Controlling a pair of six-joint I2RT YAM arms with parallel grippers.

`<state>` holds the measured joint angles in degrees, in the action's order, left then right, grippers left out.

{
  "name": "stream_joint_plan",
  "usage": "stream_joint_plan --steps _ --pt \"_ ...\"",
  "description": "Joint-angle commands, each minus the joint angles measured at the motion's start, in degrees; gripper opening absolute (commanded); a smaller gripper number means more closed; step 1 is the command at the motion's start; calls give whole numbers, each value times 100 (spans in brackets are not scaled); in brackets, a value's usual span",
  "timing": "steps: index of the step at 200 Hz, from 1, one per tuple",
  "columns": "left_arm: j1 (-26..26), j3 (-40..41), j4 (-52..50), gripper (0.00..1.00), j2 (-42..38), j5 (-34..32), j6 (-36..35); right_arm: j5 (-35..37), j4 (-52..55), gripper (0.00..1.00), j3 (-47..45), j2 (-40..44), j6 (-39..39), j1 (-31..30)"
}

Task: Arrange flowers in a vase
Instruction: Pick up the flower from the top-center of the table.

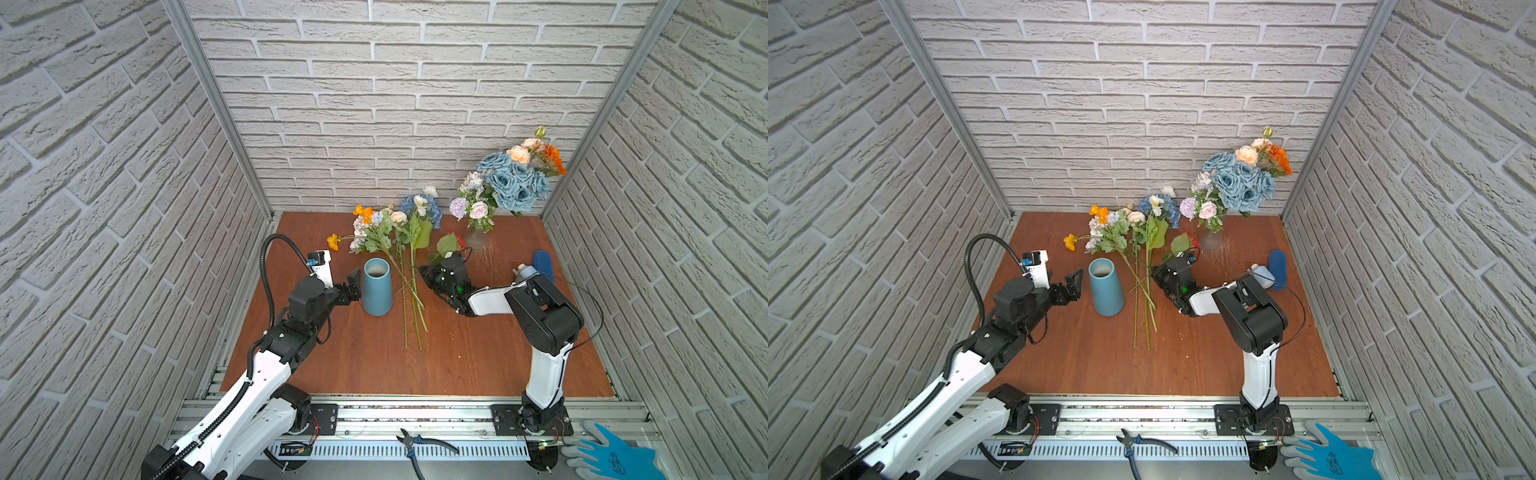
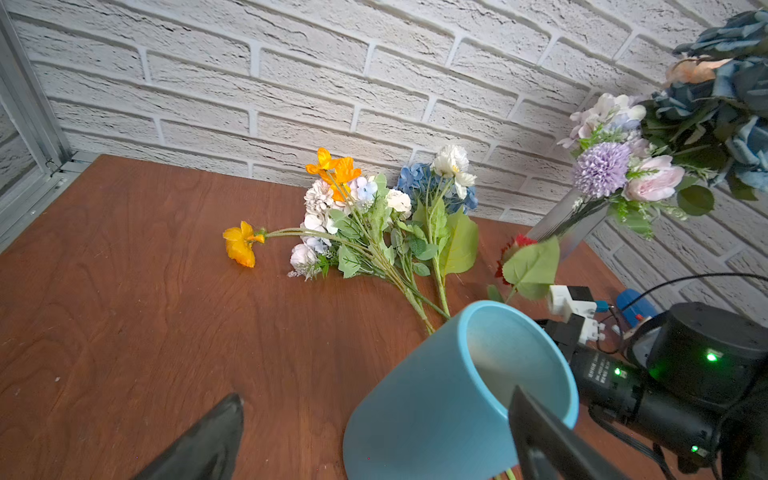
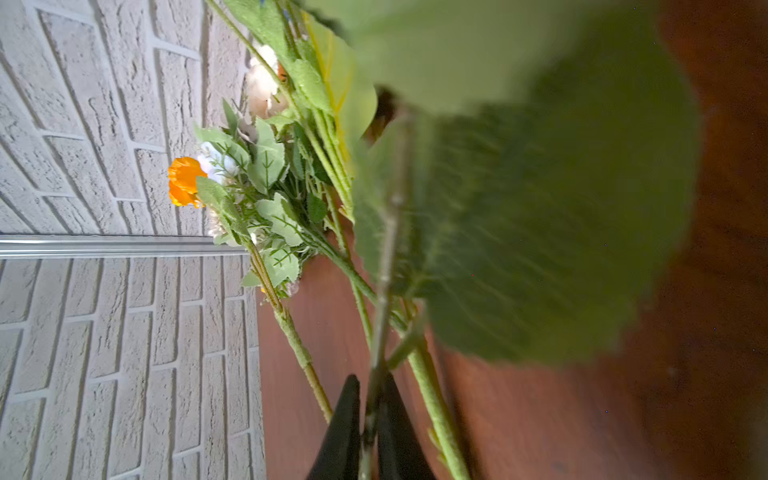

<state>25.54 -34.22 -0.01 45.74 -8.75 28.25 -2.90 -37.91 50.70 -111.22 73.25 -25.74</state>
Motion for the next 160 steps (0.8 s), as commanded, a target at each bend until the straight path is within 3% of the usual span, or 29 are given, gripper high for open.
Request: stream_joint_plan --steps 1,56,103,160 --pt "-40 42 230 98 -93 -29 -8 2 -193 8 -134 160 -121 64" --pt "-52 47 343 98 8 -7 14 11 51 6 -387 663 -431 122" --pt "-67 14 456 98 104 -14 9 -487 374 6 -385 1099 -685 122" --pt "-155 -56 674 98 401 -30 70 -954 1754 6 -537 2192 -1626 74"
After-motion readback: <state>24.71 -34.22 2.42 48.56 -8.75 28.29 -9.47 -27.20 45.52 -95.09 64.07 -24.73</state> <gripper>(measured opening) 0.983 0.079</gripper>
